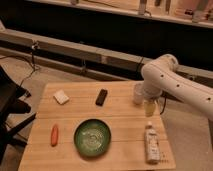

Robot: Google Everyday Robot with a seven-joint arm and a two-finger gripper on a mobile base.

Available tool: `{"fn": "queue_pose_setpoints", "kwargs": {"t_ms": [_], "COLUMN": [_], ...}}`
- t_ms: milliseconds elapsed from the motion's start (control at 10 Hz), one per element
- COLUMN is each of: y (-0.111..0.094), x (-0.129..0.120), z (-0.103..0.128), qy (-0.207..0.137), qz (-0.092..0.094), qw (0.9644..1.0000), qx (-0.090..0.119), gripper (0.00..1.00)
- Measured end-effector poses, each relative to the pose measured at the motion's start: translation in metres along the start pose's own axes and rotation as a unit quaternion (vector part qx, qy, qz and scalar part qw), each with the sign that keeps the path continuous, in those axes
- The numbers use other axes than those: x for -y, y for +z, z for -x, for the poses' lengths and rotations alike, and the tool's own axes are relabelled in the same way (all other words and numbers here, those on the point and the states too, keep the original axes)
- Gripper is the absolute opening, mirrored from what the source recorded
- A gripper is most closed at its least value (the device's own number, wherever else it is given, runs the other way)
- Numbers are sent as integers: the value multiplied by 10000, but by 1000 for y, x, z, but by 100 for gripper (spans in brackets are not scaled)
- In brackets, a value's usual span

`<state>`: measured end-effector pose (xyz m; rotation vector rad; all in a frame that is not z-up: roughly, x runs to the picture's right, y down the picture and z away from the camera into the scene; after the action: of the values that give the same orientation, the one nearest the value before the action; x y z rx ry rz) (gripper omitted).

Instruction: Place the white sponge in the ceramic cup

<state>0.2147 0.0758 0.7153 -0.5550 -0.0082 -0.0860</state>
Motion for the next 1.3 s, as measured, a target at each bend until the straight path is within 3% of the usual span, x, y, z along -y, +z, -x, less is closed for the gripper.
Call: {"fn": "queue_pose_setpoints", "kwargs": {"t_ms": [100,200,400,700,1100,1300], "y": [-1,-7,-12,-19,-17,-15], "x": [0,10,28,53,72,85], "z": [1,34,68,107,147,177], "qy": [-119,-1182,-1808,-2372,-2804,-3039], "qz": [-3,-138,-308,-568,-707,-783], "qw": [9999,9926,9822,9682,9546,9456], "qx": [30,253,414,555,715,857], "gripper": [80,80,80,80,80,80]}}
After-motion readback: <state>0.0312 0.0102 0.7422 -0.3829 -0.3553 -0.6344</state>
